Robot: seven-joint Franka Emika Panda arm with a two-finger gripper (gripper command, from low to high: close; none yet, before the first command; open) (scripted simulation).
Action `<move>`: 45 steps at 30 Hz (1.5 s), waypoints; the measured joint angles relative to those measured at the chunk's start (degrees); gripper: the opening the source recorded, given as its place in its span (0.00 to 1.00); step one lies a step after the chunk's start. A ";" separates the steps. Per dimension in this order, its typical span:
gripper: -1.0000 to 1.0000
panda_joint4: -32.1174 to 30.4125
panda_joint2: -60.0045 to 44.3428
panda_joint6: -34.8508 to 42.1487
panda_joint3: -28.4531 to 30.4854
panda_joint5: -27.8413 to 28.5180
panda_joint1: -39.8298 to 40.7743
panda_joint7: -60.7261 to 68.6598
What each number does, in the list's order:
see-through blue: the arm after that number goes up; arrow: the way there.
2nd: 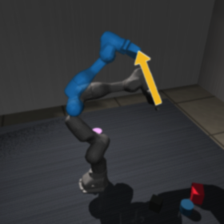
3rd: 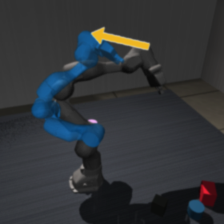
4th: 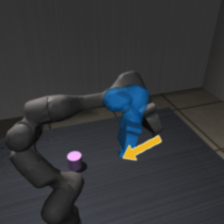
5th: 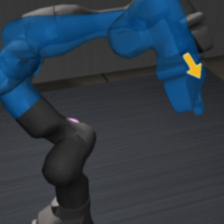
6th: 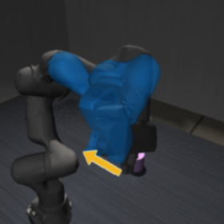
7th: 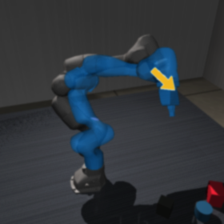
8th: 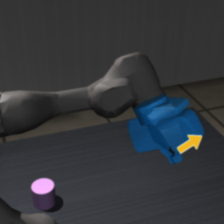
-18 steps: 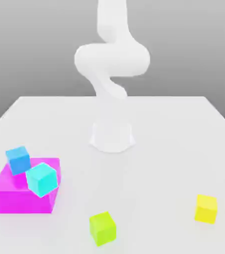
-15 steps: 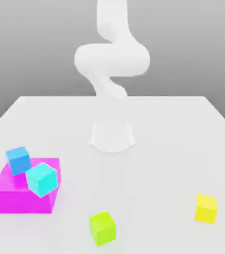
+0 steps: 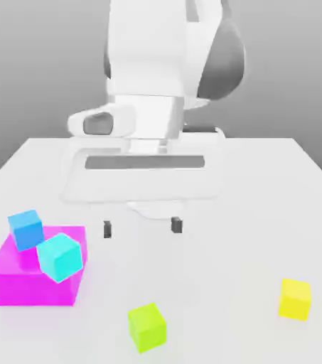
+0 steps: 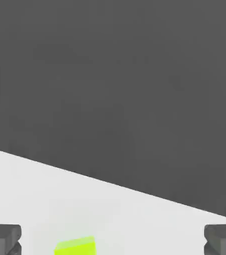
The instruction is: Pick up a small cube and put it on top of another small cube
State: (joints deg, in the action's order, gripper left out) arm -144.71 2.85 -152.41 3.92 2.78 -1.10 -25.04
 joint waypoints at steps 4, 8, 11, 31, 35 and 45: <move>0.50 -2.51 -8.29 -4.01 -0.57 -2.36 0.70 6.08; 0.50 -3.05 -16.57 -9.31 -1.78 -4.31 1.73 9.76; 0.50 -2.00 -22.80 -14.26 -2.52 -4.78 2.37 10.31; 0.00 -5.60 -0.61 4.15 4.04 2.13 8.96 -3.36; 0.00 -6.77 7.58 11.02 5.83 2.69 12.68 -9.59; 1.00 -10.28 5.91 6.05 8.52 0.30 16.02 -12.74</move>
State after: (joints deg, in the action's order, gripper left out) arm -155.00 8.77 -146.36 12.44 3.08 14.92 -37.78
